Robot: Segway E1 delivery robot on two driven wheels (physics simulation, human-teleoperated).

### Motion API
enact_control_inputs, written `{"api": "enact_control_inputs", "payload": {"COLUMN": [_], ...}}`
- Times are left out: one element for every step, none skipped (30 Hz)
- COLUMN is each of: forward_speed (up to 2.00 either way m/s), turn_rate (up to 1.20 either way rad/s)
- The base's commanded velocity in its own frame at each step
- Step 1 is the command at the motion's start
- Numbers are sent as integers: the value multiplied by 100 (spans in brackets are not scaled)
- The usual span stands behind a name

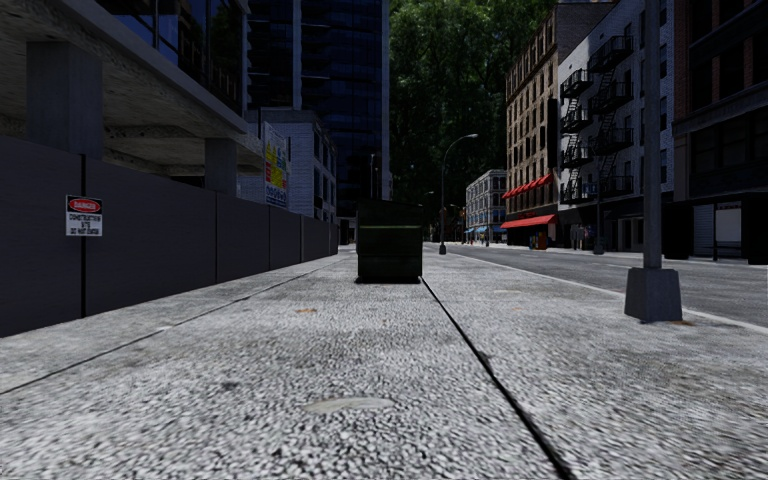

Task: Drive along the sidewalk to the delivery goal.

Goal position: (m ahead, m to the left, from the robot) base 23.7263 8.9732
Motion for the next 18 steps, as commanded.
{"api": "enact_control_inputs", "payload": {"forward_speed": [200, 200, 200, 200, 200, 200, 200, 200, 200, 200, 200, 200, 200, 200, 200, 200, 200, 200], "turn_rate": [0, 0, 0, 0, 0, 0, 0, 0, 0, 0, 0, 0, 0, 0, -4, -4, -15, -19]}}
